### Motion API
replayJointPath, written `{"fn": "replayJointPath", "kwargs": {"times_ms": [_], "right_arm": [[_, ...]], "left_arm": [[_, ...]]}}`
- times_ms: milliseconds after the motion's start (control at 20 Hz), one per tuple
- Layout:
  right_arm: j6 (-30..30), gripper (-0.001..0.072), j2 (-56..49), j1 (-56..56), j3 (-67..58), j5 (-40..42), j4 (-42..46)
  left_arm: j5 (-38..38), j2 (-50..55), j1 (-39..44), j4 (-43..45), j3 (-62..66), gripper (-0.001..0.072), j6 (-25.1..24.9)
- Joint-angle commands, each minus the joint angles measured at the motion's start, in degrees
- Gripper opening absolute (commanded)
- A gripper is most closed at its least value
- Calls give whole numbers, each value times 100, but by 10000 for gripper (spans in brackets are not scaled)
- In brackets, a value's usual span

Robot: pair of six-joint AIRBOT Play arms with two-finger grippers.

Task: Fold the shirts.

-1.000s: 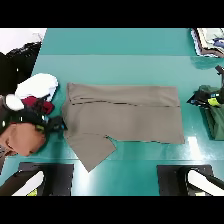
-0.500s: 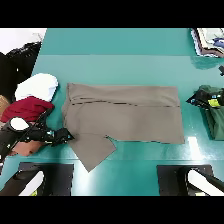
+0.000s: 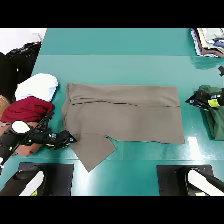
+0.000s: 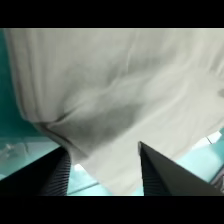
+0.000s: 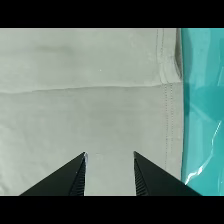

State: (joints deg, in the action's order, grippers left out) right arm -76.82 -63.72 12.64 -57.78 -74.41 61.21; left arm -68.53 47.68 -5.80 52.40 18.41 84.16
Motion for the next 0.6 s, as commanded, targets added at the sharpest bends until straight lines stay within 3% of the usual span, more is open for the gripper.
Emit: {"fn": "replayJointPath", "kwargs": {"times_ms": [0, 50, 200, 400, 500, 550], "right_arm": [[-2, 341, 4, 11, 4, -247, 52], [-4, 341, 4, 50, 4, -387, 127], [-2, 341, 87, 299, 219, -964, 603], [-2, 346, 634, 1191, 1591, -951, 929], [-2, 464, 734, 1733, 2227, -890, 920], [-2, 466, 717, 1956, 2496, -835, 883]], "left_arm": [[149, 0, 0, -149, -103, 109, -127], [201, 0, 0, -278, -103, 23, -282], [83, 0, 0, -570, 118, 23, -529], [24, 0, 0, -570, 603, 23, -662], [118, 0, 0, -575, 704, 23, -664], [188, 0, 0, -579, 706, 23, -662]]}}
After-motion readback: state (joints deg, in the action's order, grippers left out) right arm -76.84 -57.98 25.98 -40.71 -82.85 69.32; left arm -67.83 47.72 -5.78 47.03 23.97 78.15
